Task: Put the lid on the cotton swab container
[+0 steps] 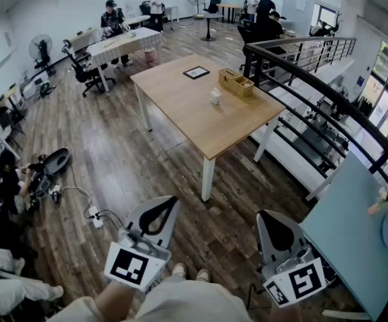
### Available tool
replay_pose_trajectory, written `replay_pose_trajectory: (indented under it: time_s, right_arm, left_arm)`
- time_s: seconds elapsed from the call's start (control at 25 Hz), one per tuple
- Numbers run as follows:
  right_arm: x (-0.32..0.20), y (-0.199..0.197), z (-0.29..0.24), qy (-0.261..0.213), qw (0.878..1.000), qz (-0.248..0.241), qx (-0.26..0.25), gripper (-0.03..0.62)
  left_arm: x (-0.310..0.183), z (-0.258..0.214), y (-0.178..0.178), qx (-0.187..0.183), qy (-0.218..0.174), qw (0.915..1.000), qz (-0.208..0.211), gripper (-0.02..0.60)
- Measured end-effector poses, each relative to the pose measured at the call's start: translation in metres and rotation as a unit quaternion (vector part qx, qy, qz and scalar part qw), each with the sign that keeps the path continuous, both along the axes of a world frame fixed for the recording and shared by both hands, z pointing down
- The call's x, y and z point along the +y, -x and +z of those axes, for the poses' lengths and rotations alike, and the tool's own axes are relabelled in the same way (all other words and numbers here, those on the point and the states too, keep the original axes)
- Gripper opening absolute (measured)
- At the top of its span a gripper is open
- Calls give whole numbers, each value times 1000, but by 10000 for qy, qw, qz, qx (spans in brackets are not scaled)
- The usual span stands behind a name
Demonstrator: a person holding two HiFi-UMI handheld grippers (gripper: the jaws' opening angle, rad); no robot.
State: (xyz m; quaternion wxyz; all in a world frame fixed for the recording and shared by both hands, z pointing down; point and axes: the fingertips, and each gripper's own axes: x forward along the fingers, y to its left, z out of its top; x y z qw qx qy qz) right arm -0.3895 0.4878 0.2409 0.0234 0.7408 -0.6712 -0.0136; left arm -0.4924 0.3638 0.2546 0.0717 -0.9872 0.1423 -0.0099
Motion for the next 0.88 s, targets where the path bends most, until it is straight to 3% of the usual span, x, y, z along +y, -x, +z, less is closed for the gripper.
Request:
replay_pose_trajectory:
  time_s: [0.88]
  right_arm:
    - [-10, -34, 37, 376, 9993, 69, 43, 26]
  left_arm:
    - [-9, 28, -36, -322, 81, 9993, 191, 23]
